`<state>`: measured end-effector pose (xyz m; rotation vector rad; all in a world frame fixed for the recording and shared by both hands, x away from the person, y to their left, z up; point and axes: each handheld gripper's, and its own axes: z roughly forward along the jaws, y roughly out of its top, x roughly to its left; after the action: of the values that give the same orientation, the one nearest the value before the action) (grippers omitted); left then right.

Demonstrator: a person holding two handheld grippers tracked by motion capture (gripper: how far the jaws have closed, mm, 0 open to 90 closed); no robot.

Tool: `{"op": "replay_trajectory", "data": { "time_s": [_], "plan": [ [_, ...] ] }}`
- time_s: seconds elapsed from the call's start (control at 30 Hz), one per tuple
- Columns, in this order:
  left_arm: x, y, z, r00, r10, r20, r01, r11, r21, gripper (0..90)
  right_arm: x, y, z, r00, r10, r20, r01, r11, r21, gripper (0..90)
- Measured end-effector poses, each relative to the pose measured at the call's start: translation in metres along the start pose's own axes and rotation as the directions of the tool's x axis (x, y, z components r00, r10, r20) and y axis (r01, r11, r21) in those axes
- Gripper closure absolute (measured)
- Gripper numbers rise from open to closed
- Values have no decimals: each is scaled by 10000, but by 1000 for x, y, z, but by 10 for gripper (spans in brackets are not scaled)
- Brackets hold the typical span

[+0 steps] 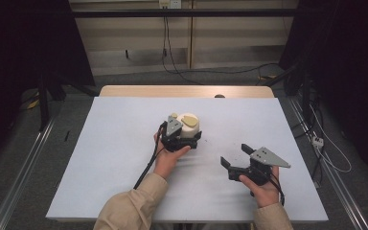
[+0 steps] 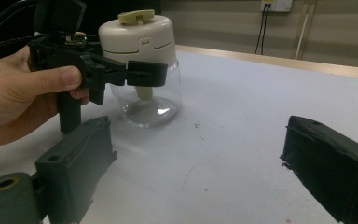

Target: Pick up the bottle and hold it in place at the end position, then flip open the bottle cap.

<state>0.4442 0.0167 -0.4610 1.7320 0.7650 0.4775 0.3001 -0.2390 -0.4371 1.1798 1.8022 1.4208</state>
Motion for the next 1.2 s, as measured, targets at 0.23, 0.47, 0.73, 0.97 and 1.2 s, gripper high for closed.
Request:
{"op": "replay_trajectory", "data": {
  "time_s": [0.23,0.47,0.73,0.97,1.2],
  "plan": [
    [0,0,0,10000,49,-31,-49,10000,26,51,0,6,9,9997,225,-129,-225,9997,-15,78],
    [0,0,0,9999,126,-64,-126,9999,44,51,-1,11,13,9995,291,-85,-290,9996,38,77],
    [-1,0,0,9999,110,-69,-110,9999,41,51,2,15,21,9997,210,-151,-206,9994,270,82],
    [-1,0,0,9999,119,-81,-119,9999,49,51,4,21,29,9994,183,-306,-175,9995,261,83],
    [-1,0,0,10000,53,-70,-53,10000,50,51,5,24,35,9991,125,-414,-111,9993,352,92]
  ]
}}
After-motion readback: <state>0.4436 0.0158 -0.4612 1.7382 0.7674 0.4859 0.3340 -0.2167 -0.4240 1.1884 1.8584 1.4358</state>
